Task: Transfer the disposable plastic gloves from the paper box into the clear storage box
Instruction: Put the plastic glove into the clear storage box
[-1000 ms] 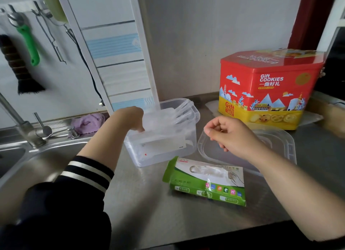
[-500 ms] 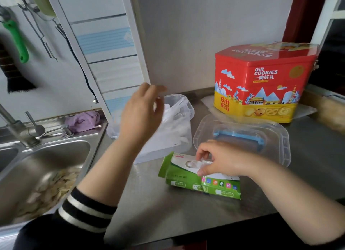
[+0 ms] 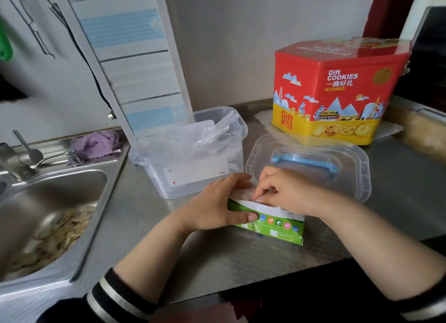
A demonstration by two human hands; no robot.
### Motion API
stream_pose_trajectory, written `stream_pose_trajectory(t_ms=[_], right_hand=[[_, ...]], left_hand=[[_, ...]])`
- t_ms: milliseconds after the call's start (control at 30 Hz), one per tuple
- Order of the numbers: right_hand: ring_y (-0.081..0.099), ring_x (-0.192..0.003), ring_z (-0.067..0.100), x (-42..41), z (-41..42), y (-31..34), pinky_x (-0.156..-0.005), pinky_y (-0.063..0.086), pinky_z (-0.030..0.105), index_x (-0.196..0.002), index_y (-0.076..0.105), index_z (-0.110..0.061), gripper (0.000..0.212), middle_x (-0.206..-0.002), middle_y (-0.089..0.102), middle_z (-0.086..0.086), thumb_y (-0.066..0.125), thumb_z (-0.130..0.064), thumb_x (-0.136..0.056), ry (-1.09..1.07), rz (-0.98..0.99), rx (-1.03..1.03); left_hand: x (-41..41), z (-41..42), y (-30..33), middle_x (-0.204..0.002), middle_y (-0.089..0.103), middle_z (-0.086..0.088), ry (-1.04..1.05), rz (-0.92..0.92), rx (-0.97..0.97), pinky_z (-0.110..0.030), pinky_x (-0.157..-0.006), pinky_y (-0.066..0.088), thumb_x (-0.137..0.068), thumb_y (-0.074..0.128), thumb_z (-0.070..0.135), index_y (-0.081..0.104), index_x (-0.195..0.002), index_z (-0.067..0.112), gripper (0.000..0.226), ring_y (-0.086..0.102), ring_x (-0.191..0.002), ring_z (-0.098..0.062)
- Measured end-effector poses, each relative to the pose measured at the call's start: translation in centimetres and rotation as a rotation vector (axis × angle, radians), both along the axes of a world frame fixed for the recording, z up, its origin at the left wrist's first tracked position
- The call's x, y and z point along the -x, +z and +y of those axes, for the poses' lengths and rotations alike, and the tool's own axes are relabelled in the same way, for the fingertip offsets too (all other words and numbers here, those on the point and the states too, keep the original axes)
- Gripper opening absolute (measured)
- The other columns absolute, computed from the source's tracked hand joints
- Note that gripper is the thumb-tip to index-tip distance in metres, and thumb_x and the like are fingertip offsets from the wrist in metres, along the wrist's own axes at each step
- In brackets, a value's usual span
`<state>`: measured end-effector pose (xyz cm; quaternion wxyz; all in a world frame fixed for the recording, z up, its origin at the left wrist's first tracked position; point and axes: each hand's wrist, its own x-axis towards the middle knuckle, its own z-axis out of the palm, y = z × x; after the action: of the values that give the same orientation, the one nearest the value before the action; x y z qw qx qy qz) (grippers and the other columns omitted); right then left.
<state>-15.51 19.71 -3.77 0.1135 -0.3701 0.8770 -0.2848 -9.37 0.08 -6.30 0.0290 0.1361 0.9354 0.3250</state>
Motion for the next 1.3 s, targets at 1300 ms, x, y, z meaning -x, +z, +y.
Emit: stream_pose_trajectory(t_ms=[1300], right_hand=[[0.059,-0.069,-0.001,-3.1,-1.0,-0.8,-0.066,0.045,0.015,-0.07,0.065,-0.038,0.031,-0.068,0.065,-0.022,0.07,-0.011,-0.085,-0.274,0.004,0.591]], left_hand=[[0.8,0.4,-0.8,-0.117,0.06,0.014,0.067,-0.023,0.057,-0.041,-0.101,0.04,-0.055,0.062,0.081,0.054,-0.124,0.04,0.082,0.047,-0.114,-0.016]])
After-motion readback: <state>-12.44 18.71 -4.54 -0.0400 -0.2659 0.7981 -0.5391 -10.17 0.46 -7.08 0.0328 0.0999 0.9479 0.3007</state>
